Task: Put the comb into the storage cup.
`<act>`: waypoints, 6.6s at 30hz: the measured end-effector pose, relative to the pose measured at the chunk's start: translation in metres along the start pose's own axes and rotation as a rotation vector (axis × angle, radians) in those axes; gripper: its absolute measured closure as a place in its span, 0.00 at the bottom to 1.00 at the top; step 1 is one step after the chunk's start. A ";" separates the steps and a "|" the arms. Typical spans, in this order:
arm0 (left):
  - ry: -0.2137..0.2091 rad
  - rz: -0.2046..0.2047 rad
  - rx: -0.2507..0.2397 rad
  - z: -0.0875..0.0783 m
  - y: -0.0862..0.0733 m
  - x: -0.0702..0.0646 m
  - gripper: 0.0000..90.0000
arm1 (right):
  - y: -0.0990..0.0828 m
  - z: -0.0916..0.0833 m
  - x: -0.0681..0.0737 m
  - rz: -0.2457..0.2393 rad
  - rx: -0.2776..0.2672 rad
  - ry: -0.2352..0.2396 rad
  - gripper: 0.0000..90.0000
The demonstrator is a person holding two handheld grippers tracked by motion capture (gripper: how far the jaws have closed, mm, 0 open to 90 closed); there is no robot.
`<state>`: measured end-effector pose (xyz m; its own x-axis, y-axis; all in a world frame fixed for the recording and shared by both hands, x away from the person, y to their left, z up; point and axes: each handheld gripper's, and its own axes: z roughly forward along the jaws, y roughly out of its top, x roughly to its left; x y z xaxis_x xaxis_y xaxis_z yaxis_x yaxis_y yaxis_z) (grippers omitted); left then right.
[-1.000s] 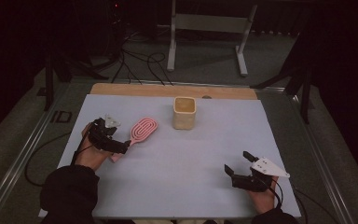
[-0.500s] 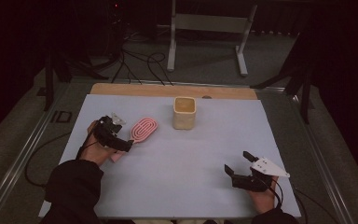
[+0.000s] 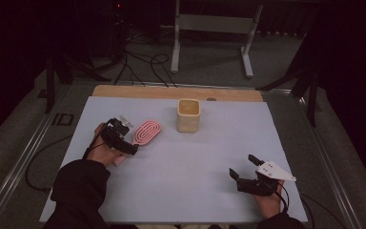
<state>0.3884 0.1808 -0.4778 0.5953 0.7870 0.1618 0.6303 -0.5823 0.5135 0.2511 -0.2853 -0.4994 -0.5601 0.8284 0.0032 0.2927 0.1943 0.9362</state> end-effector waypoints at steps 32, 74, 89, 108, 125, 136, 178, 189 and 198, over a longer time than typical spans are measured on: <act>-0.110 -0.032 0.185 0.021 0.007 -0.008 0.61 | 0.000 0.001 -0.001 -0.005 0.004 -0.001 0.10; -0.127 -0.025 0.193 0.014 0.015 -0.011 0.78 | 0.000 0.001 -0.001 -0.004 0.008 -0.005 0.10; -0.106 -0.029 0.127 -0.002 0.016 -0.011 0.78 | 0.000 0.001 -0.001 -0.002 0.010 -0.004 0.10; -0.069 -0.023 0.037 -0.025 0.017 -0.013 0.78 | -0.001 0.001 -0.001 -0.001 0.010 0.000 0.10; -0.043 -0.030 -0.047 -0.041 0.013 -0.017 0.78 | -0.001 0.002 -0.001 -0.004 0.012 0.003 0.10; -0.024 -0.030 -0.101 -0.049 0.006 -0.021 0.78 | -0.001 0.002 -0.001 -0.006 0.012 0.008 0.10; -0.025 -0.036 -0.352 -0.064 -0.035 -0.032 0.78 | -0.002 0.006 0.002 -0.004 0.039 0.018 0.10; -0.014 -0.026 -0.387 -0.067 -0.039 -0.037 0.78 | -0.001 0.008 0.004 0.011 0.053 0.028 0.09; -0.010 -0.015 -0.415 -0.066 -0.038 -0.043 0.78 | 0.010 0.010 0.005 0.000 0.055 0.042 0.09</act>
<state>0.3062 0.1823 -0.4486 0.5937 0.7917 0.1441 0.3860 -0.4373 0.8123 0.2592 -0.2736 -0.4935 -0.5914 0.8061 0.0191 0.3342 0.2235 0.9156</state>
